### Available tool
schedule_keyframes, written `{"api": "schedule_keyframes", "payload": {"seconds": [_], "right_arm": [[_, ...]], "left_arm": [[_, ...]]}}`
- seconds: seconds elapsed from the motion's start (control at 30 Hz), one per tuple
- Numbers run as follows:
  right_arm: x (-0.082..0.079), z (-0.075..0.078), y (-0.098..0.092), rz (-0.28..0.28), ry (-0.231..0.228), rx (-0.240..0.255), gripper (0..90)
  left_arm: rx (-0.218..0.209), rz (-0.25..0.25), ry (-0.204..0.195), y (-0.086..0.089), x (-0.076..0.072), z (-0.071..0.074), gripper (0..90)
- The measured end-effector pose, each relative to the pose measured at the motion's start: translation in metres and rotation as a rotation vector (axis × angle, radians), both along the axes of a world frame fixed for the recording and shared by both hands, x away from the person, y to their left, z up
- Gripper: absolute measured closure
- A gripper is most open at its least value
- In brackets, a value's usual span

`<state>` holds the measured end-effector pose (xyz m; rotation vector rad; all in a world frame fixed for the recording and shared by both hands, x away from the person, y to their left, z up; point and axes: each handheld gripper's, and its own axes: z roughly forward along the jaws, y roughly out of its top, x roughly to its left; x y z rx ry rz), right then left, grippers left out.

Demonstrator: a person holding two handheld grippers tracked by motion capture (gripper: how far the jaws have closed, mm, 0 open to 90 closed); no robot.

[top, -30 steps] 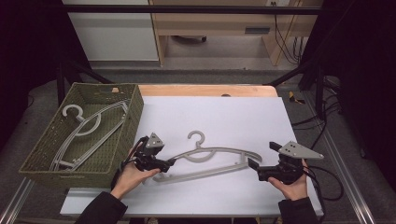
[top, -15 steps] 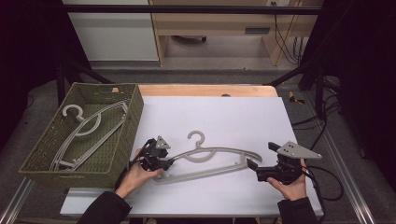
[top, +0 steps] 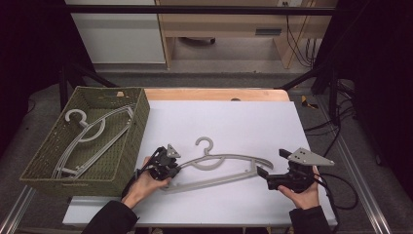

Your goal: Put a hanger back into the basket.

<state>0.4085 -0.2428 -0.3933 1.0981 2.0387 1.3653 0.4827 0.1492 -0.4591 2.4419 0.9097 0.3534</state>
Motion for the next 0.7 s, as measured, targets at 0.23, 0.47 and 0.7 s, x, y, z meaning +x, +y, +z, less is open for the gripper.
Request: {"api": "schedule_keyframes", "payload": {"seconds": [0.23, 0.47, 0.7], "right_arm": [[-0.001, 0.002, -0.002, -0.003, -0.005, 0.007, 0.7], [-0.001, 0.002, -0.002, -0.002, -0.005, 0.009, 0.7], [-0.001, 0.002, 0.0, 0.002, -0.004, 0.006, 0.7]], "left_arm": [[0.019, -0.017, 0.016, -0.004, -0.014, 0.001, 79.7], [0.017, -0.031, 0.057, -0.001, -0.011, 0.002, 79.3], [0.013, -0.034, 0.104, -0.001, -0.005, 0.003, 78.8]]}}
